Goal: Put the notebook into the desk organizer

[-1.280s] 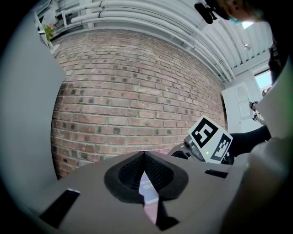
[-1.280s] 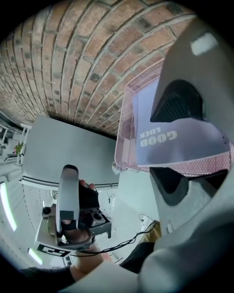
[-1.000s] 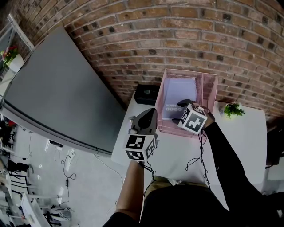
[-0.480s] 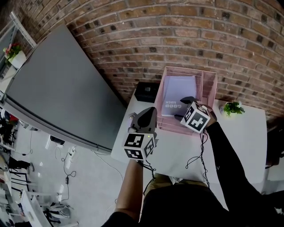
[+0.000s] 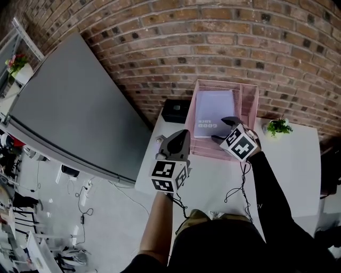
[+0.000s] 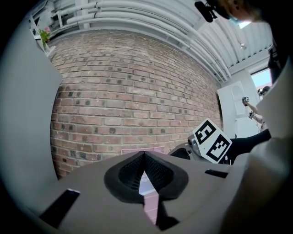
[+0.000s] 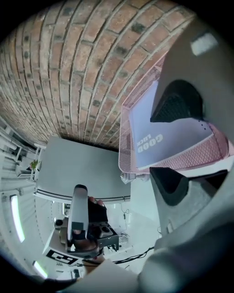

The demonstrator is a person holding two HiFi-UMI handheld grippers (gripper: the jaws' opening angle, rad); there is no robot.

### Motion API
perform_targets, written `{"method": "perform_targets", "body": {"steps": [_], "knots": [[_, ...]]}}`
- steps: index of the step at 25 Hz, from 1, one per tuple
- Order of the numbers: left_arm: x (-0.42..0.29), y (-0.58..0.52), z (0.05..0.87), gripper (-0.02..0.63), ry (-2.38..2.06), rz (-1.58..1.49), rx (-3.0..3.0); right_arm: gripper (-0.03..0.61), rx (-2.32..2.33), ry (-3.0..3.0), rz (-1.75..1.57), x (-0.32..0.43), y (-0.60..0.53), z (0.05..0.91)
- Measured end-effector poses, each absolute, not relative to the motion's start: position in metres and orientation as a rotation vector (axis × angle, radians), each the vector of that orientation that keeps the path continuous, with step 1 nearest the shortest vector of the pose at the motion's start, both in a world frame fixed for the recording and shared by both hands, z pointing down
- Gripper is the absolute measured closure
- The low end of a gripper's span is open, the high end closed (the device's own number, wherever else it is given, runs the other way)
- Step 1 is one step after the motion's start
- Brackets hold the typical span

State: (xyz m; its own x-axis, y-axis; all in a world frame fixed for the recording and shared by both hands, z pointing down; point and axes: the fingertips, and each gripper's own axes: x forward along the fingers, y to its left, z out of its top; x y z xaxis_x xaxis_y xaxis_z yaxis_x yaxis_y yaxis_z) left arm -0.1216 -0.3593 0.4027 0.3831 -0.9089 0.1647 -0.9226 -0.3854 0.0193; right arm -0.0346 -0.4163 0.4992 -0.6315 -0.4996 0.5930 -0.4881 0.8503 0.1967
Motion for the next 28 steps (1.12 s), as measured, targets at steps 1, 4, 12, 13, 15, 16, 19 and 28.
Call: {"method": "perform_targets", "body": {"steps": [1, 4, 12, 13, 15, 16, 19, 28], "knots": [[-0.122, -0.359, 0.403, 0.606, -1.674, 0.193, 2.525, 0.281, 0.747, -2.375, -0.01, -0.033, -0.416, 0.497], [-0.123, -0.358, 0.403, 0.606, -1.662, 0.2, 2.539, 0.281, 0.854, -2.404, 0.013, -0.025, -0.417, 0.492], [-0.127, -0.346, 0.395, 0.606, -1.59, 0.215, 2.597, 0.281, 1.139, -2.445, 0.043, -0.011, -0.402, 0.463], [-0.127, -0.344, 0.394, 0.606, -1.577, 0.215, 2.606, 0.281, 1.181, -2.449, 0.051, -0.008, -0.398, 0.46], [-0.128, -0.338, 0.393, 0.606, -1.551, 0.217, 2.624, 0.281, 1.253, -2.448, 0.054, -0.004, -0.389, 0.455], [-0.13, -0.335, 0.392, 0.606, -1.546, 0.219, 2.629, 0.281, 1.284, -2.444, 0.047, -0.003, -0.384, 0.453], [-0.137, -0.329, 0.389, 0.606, -1.56, 0.223, 2.637, 0.281, 1.384, -2.443, 0.031, 0.001, -0.371, 0.443], [-0.153, -0.295, 0.377, 0.606, -1.588, 0.188, 2.713, 0.281, 1.553, -2.473, 0.011, -0.006, -0.314, 0.43]]}}
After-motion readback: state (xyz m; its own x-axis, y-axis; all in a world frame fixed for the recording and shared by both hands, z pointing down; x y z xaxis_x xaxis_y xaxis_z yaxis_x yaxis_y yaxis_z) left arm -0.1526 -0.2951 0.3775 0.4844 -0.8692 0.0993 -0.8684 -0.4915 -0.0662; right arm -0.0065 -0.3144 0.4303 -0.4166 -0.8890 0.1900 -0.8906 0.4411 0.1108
